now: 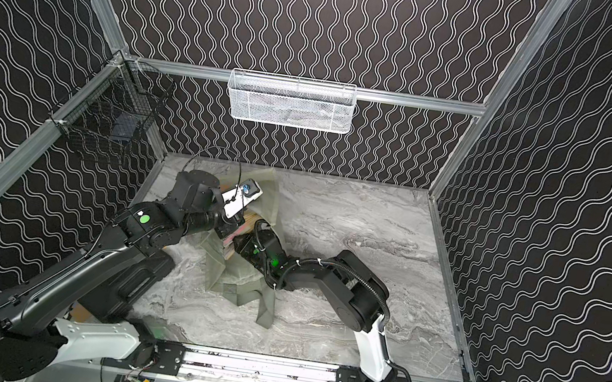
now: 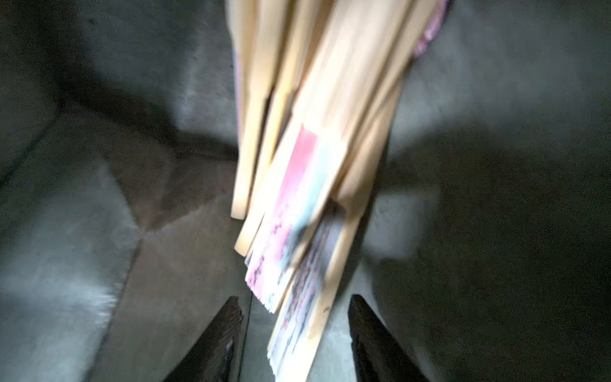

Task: Take out the folding fans from the tote bags
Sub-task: Pick up the folding fan from the canvas bag.

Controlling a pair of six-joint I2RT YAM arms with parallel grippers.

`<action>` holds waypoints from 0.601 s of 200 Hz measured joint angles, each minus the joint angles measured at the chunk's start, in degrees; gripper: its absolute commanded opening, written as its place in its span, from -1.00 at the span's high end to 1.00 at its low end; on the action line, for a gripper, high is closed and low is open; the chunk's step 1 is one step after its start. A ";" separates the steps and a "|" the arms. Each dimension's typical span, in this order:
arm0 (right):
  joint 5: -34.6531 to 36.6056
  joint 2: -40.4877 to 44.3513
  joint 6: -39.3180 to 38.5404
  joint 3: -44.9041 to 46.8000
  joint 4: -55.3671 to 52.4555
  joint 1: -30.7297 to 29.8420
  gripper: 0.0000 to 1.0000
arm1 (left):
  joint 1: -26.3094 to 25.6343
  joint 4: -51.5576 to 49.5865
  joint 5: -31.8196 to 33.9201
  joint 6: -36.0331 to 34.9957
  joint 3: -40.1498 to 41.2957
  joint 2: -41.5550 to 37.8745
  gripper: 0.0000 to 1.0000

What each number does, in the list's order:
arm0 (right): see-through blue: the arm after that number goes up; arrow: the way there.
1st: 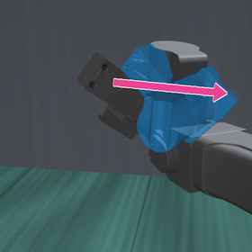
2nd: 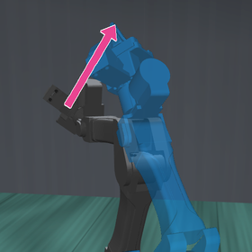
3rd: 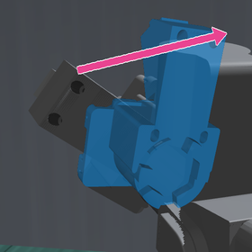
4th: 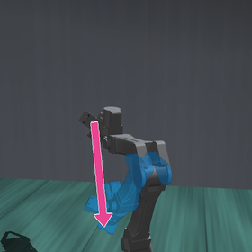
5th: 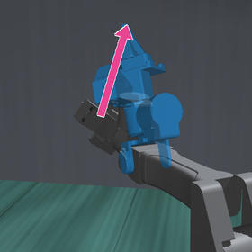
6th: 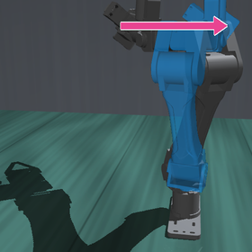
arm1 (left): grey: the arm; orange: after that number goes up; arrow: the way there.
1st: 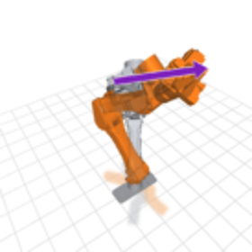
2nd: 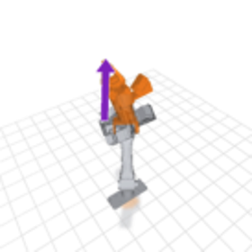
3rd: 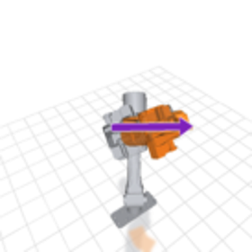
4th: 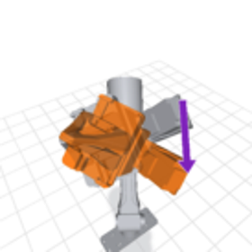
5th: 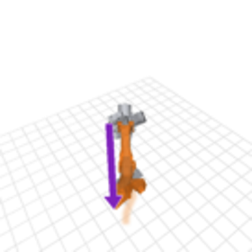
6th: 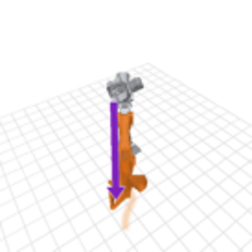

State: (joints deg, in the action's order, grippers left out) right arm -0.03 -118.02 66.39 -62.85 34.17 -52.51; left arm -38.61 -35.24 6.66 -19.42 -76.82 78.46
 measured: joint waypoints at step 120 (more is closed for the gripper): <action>-6.69 -4.59 11.19 -3.48 0.13 1.51 0.30 | 0.20 -3.41 0.13 5.51 -3.85 1.73 1.00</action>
State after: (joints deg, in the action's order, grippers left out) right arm -6.72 -122.61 77.58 -66.32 34.30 -51.00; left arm -38.41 -38.65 6.79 -13.91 -80.66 80.18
